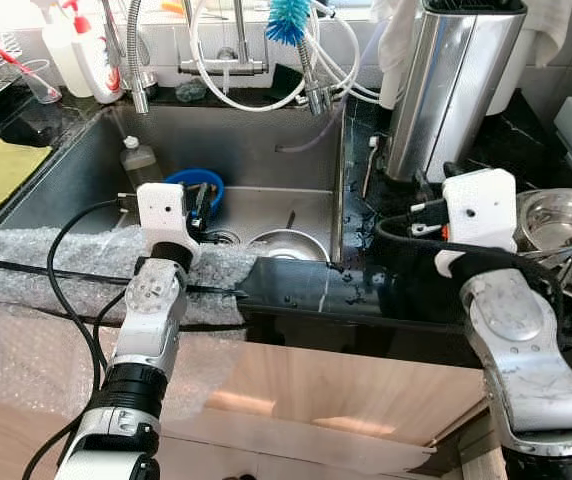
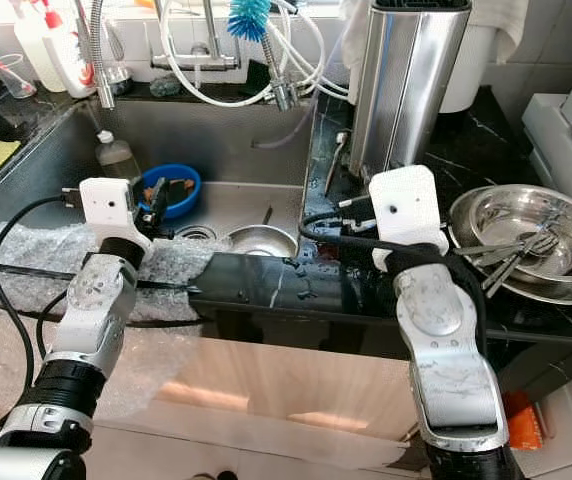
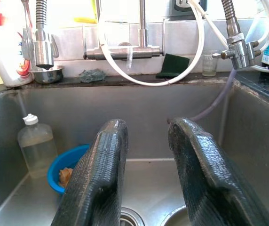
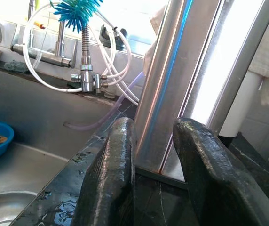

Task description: Kitchen organization

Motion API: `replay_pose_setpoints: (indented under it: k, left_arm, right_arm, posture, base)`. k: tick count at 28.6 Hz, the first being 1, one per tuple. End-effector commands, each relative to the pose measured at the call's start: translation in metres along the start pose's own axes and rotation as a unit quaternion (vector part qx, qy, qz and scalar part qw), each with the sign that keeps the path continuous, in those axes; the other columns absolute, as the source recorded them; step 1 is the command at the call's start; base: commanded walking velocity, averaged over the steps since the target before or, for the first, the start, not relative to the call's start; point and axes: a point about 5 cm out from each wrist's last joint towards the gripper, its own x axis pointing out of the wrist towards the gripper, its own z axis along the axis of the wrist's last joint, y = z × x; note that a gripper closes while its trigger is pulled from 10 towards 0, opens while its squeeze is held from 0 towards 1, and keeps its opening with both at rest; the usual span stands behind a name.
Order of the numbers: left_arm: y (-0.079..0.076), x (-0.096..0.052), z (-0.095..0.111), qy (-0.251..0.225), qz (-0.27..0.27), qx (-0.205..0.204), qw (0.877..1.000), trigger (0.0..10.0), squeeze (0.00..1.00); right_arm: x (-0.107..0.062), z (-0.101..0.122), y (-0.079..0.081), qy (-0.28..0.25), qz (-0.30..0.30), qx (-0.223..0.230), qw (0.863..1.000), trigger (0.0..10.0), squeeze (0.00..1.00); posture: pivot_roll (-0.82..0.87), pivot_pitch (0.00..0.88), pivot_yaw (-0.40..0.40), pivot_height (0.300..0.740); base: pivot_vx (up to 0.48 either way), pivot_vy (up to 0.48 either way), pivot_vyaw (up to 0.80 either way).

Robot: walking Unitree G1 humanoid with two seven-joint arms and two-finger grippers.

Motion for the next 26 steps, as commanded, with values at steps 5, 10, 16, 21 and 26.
replay_pose_setpoints:
  k: [5, 10, 16, 21, 26]
  left_arm:
    - [0.000, 0.001, 0.000, -0.001, -0.003, 0.007, 1.000, 10.0, 0.00]
    - [-0.001, 0.001, 0.000, 0.000, -0.005, 0.006, 1.000, 10.0, 0.00]
    - [-0.001, 0.001, -0.001, 0.001, -0.004, 0.007, 1.000, 10.0, 0.00]
    - [-0.001, 0.000, -0.001, 0.002, -0.005, 0.008, 1.000, 10.0, 0.00]
    - [-0.002, 0.000, -0.001, 0.002, -0.008, 0.010, 1.000, 10.0, 0.00]
  right_arm:
    - [0.000, -0.019, 0.006, 0.062, 0.010, -0.007, 0.998, 10.0, 0.00]
    - [-0.003, -0.028, 0.009, 0.079, 0.022, -0.008, 0.997, 10.0, 0.00]
    - [-0.005, -0.036, 0.006, 0.112, -0.003, -0.010, 0.994, 10.0, 0.00]
    - [-0.007, -0.041, 0.003, 0.133, -0.027, -0.007, 0.991, 10.0, 0.00]
    - [-0.009, -0.043, 0.000, 0.148, -0.055, 0.003, 0.987, 10.0, 0.00]
  posture:
    - [-0.13, 0.094, 0.069, 0.740]
    - [-0.13, 0.091, 0.067, 0.740]
    - [-0.13, 0.093, 0.068, 0.740]
    - [-0.13, 0.095, 0.068, 0.740]
    - [-0.14, 0.096, 0.069, 0.740]
  base:
    - [0.000, 0.000, 0.00]
    - [0.000, 0.000, 0.00]
    - [0.000, 0.000, 0.00]
    - [0.000, 0.000, 0.00]
    - [0.000, 0.000, 0.00]
